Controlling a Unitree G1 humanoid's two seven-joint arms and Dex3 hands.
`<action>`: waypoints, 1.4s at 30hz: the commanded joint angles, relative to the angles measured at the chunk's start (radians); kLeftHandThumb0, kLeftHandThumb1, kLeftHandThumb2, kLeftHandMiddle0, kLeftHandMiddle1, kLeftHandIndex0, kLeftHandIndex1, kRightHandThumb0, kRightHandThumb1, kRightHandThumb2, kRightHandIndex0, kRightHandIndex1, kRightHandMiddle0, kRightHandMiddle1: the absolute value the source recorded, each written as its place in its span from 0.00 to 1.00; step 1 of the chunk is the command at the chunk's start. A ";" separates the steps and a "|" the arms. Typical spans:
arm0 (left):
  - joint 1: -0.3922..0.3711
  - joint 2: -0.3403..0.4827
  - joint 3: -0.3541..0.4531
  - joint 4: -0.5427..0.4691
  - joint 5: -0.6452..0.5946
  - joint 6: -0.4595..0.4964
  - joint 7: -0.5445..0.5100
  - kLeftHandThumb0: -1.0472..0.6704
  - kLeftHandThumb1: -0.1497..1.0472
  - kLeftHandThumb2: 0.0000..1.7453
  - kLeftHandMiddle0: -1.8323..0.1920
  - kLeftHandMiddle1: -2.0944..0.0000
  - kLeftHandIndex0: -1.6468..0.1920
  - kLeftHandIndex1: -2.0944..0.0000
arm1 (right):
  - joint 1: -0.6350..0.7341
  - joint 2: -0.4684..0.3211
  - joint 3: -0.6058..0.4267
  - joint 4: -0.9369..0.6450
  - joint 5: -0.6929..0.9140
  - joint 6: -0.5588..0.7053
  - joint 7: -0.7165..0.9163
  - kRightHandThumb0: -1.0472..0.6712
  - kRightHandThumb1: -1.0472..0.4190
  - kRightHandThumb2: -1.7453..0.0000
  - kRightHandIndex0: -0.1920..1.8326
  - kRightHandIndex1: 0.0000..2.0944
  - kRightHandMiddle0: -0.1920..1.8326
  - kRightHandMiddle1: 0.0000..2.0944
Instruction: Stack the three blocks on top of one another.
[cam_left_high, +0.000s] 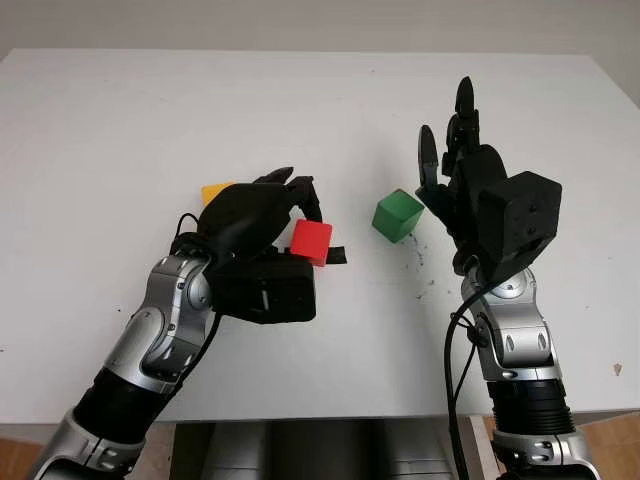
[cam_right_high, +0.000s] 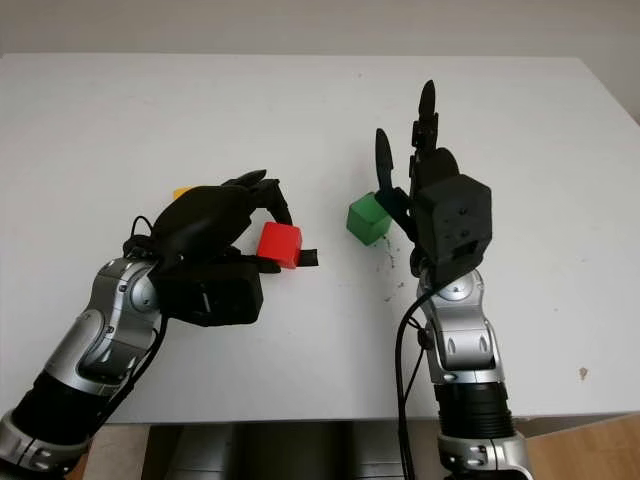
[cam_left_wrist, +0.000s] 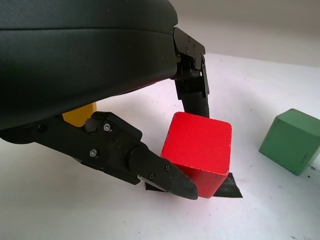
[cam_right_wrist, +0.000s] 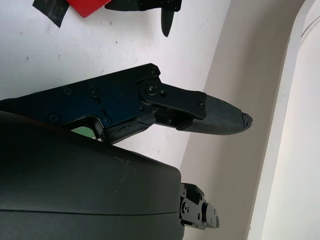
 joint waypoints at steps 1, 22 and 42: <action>0.002 -0.002 -0.010 0.008 0.011 -0.010 0.023 0.42 0.97 0.03 0.86 0.97 0.77 0.21 | 0.008 0.002 0.000 -0.022 -0.004 0.006 -0.001 0.17 0.00 0.63 0.00 0.02 0.00 0.01; 0.008 0.015 -0.034 -0.005 0.024 -0.012 -0.015 0.28 0.96 0.03 1.00 1.00 0.94 0.98 | 0.008 0.002 -0.005 -0.016 0.005 0.001 0.004 0.18 0.00 0.63 0.00 0.01 0.00 0.01; 0.058 -0.030 0.324 -0.092 -0.367 -0.163 0.255 0.22 1.00 0.09 0.95 0.97 0.91 0.96 | 0.006 -0.014 -0.025 -0.013 0.020 -0.022 0.031 0.19 0.00 0.64 0.00 0.01 0.00 0.01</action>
